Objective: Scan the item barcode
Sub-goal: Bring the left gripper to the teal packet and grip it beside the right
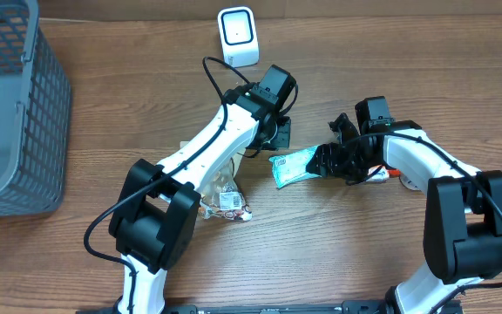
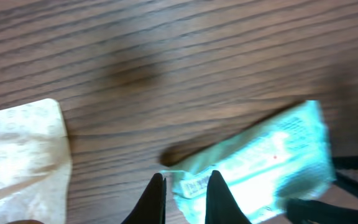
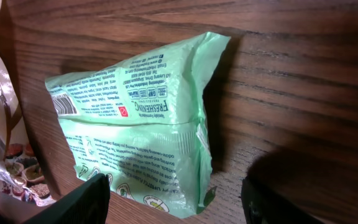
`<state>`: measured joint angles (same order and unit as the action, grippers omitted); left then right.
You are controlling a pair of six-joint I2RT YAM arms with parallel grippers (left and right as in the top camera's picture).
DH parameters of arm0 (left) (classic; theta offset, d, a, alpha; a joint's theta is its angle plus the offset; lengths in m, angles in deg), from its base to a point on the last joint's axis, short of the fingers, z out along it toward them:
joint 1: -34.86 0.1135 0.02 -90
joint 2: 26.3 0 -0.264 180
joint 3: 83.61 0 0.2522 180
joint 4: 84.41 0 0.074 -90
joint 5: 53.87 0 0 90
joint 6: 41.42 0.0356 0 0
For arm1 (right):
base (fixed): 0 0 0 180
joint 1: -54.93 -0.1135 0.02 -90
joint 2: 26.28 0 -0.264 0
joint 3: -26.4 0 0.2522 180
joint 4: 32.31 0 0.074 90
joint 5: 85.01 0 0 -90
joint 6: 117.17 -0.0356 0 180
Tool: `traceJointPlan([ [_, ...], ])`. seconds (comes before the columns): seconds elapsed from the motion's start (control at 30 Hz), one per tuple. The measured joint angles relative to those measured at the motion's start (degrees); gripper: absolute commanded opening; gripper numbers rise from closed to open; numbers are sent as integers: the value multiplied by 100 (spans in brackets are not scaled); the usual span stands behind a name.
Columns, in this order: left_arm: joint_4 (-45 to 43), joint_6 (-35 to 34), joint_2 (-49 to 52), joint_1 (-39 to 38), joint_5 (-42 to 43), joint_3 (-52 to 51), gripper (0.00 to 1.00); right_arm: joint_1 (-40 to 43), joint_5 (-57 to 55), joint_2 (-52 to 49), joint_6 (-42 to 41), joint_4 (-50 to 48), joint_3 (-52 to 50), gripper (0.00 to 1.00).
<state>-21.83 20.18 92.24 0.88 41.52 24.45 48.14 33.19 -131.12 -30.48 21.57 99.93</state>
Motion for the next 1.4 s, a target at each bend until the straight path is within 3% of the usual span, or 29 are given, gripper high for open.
traceJointPlan([
  [0.27,269,-2,0,-111,365,-260,5,0,9,0,-184,-133,-2,67],
  [0.63,-776,-20,-2,-118,466,-1405,4,0,7,0,-267,-264,-2,67],
  [0.93,-28,-17,-2,-11,654,-901,4,0,4,0,-269,-313,-4,67],
  [1.4,-389,-63,153,-212,1200,-474,4,0,7,0,-271,-310,-4,67],
])
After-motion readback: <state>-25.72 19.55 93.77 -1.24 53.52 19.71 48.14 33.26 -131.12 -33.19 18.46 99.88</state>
